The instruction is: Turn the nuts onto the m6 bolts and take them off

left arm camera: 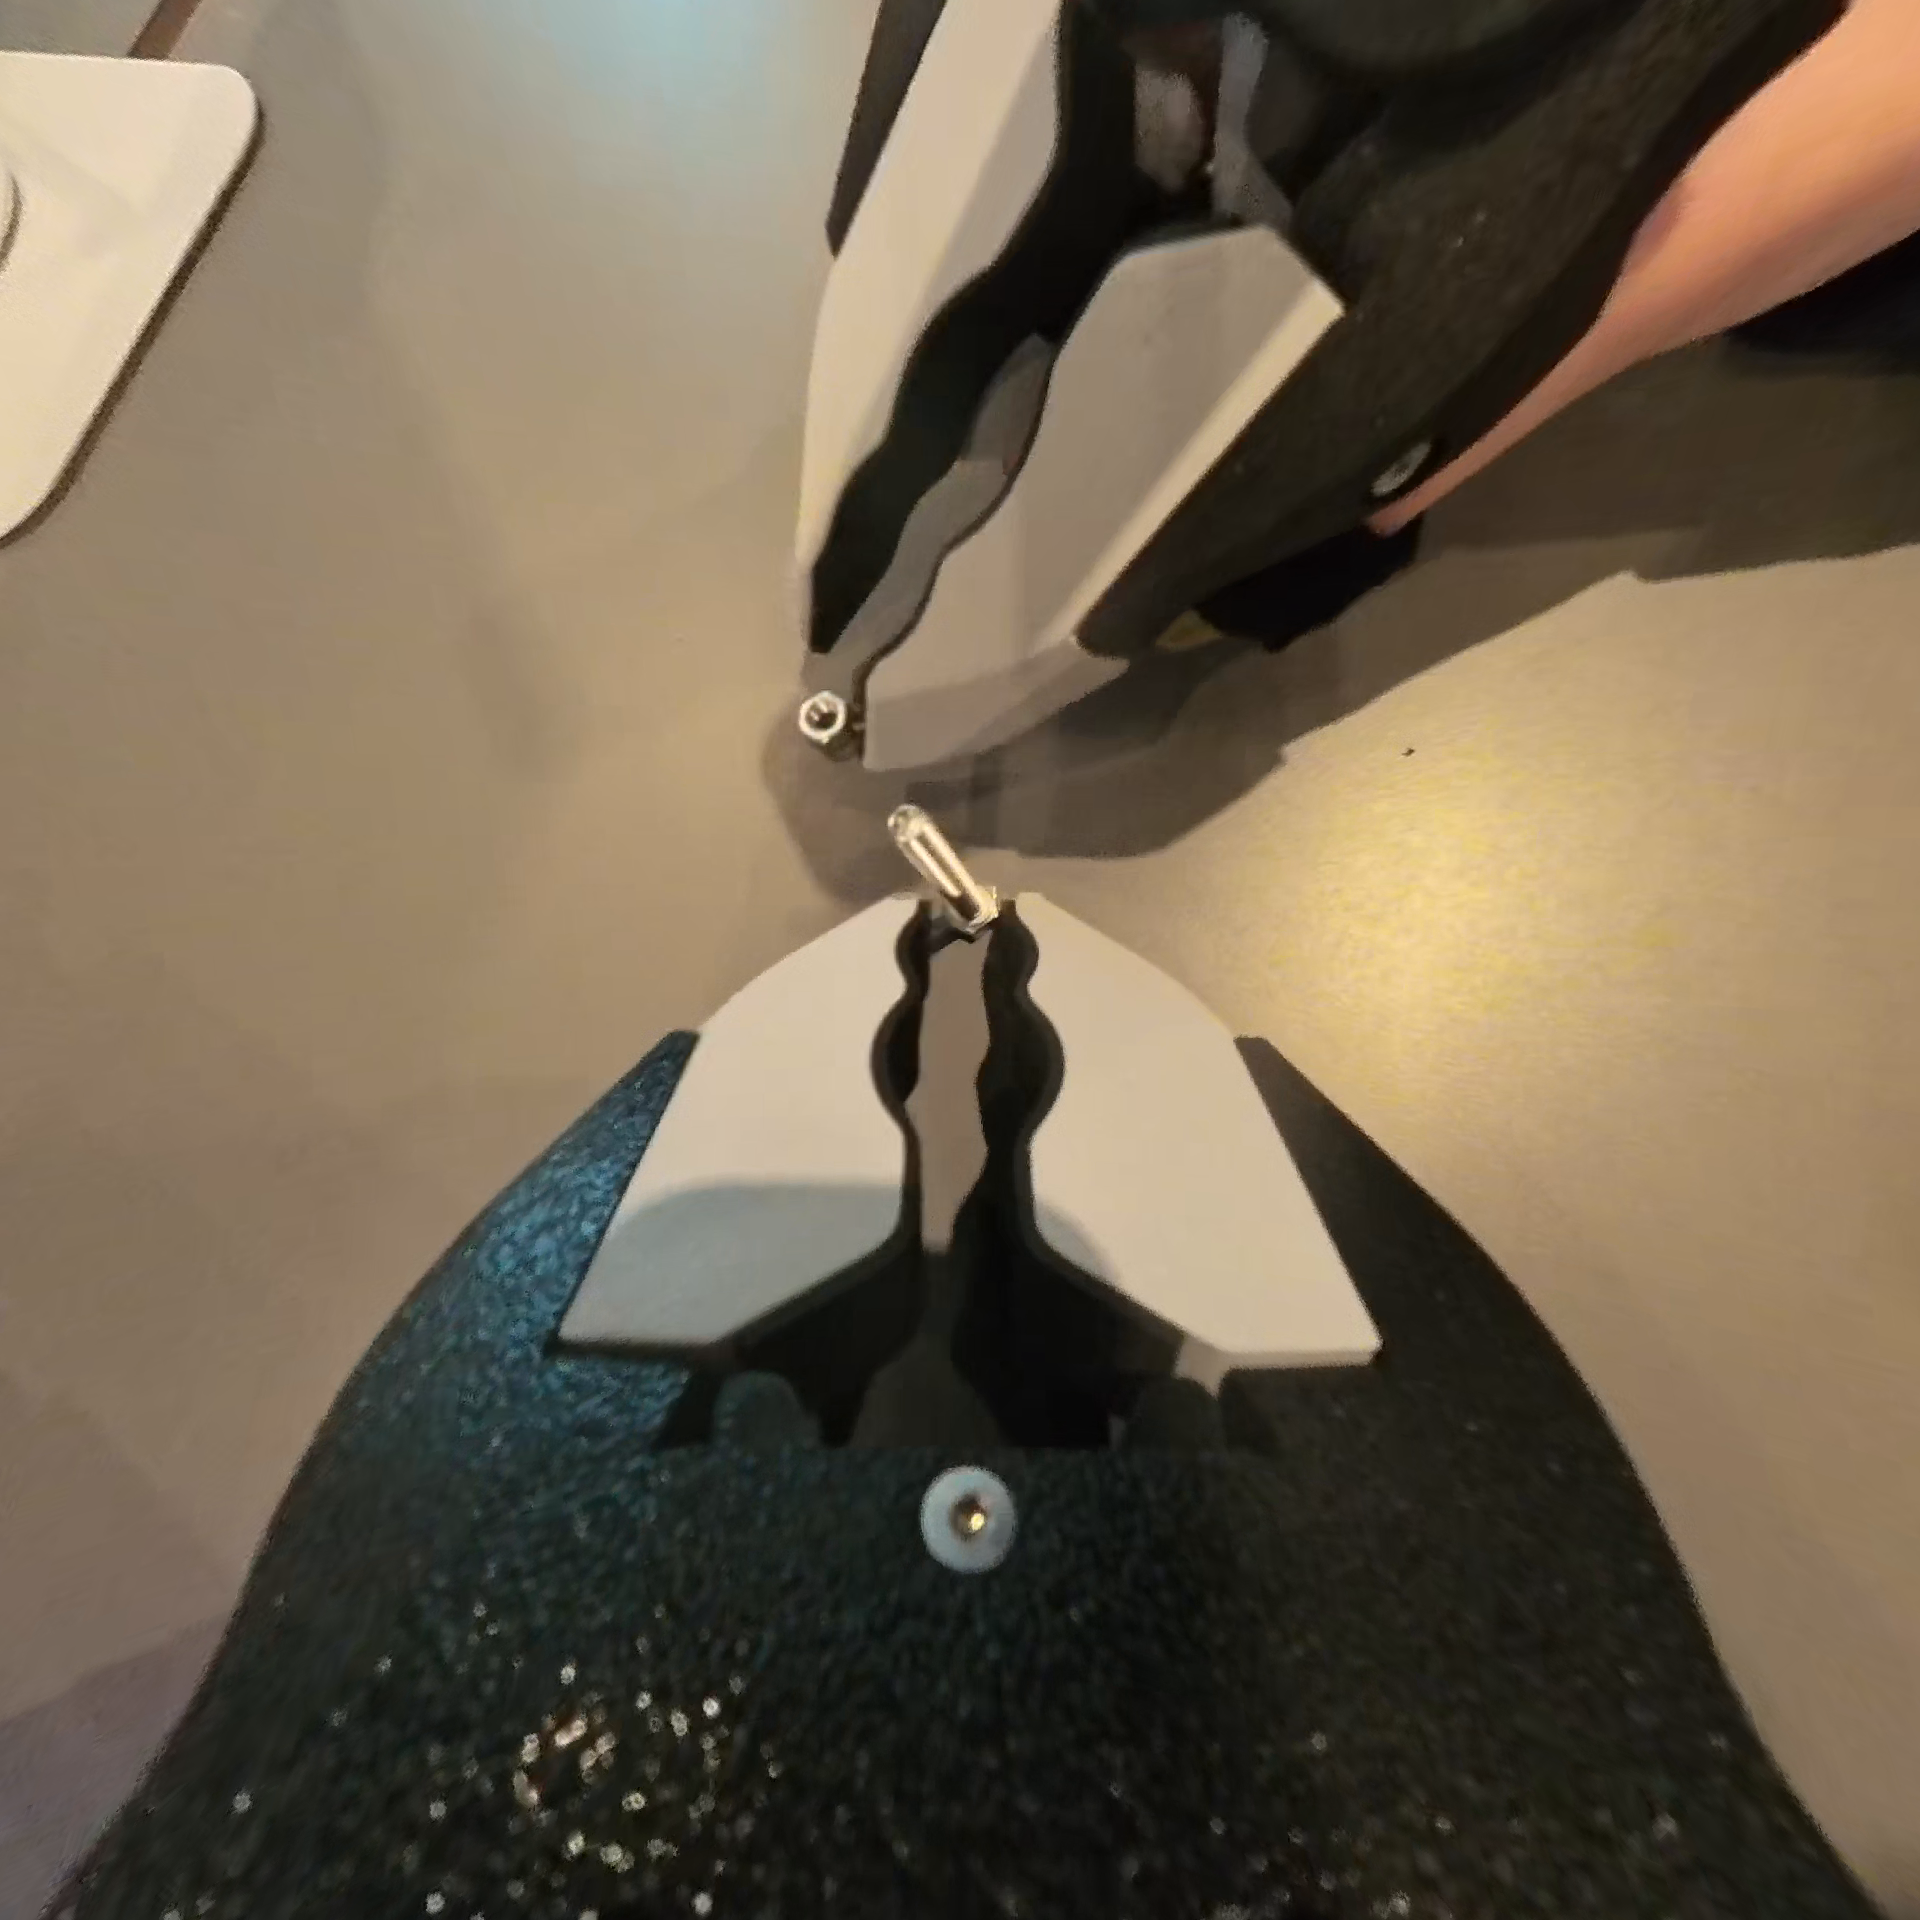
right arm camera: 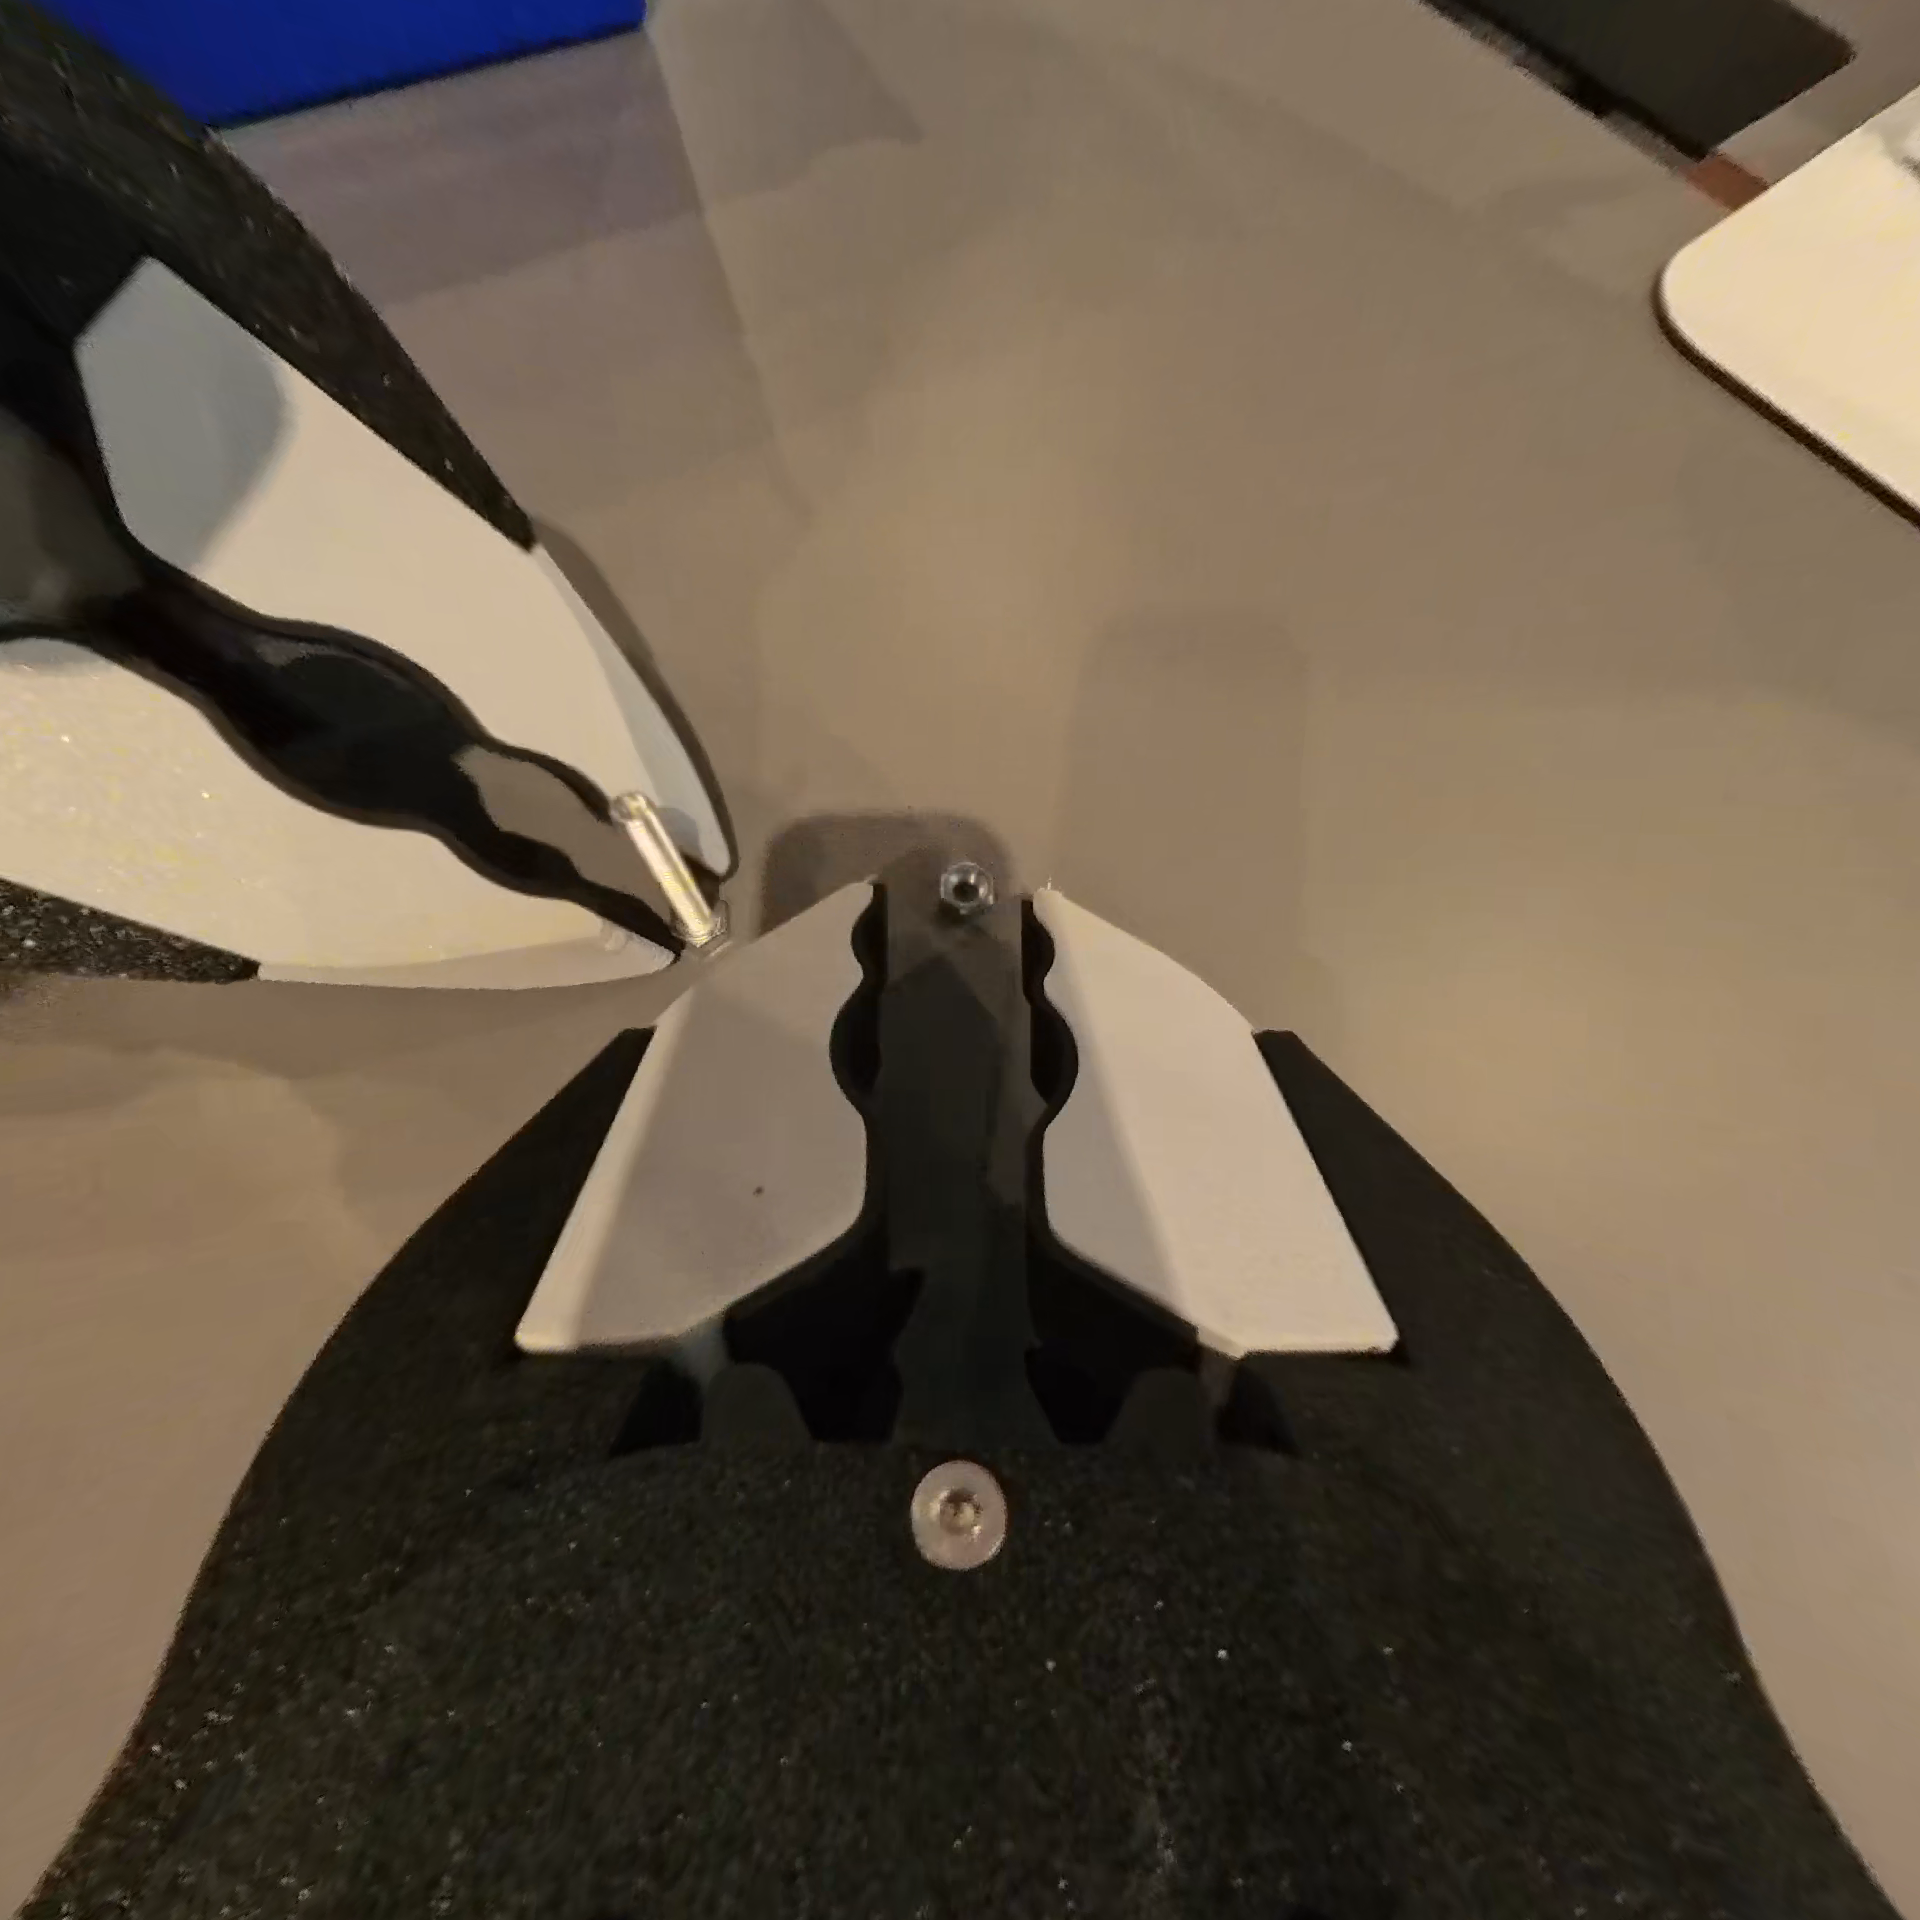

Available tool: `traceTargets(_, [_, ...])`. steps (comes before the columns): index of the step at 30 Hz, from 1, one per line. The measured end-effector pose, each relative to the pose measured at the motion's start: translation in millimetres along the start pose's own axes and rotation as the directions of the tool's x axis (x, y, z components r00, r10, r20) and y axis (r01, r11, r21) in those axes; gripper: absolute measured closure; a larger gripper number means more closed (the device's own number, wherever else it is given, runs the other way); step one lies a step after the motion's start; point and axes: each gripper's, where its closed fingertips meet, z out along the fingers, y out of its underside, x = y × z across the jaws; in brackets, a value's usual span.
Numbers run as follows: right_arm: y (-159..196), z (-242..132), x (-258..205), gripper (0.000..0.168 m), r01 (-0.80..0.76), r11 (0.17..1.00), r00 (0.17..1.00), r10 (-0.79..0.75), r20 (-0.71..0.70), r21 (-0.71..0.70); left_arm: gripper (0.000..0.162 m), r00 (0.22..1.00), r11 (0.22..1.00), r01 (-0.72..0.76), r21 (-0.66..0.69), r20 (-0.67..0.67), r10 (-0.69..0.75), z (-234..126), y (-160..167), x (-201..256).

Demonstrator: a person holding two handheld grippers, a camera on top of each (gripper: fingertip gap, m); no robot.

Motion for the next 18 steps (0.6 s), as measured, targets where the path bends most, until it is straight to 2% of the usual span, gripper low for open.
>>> traceTargets(1, [0.5,1.1,-0.6,0.144,0.007,1.0,1.0,-0.007,0.003,-0.008,0.147,1.0,1.0,0.005,-0.001,0.003,-0.005,-0.3,0.2,-0.9])
traceTargets(5, [0.4,3.2,-1.5,0.145,0.022,1.0,1.0,-0.022,0.01,-0.016,0.143,0.998,0.999,0.045,0.005,-0.035,-0.045,-0.8,1.2,-1.3])
traceTargets(11, [1.3,5.6,-2.7,0.146,0.023,0.999,0.999,-0.021,0.039,-0.03,0.143,0.975,0.993,0.117,-0.014,-0.187,-0.118,1.7,1.3,0.7])
traceTargets(18, [1.5,7.5,-4.2,0.144,0.021,0.999,0.998,-0.018,0.063,-0.039,0.143,0.972,0.996,0.084,-0.013,-0.218,-0.084,3.5,-0.8,1.7])
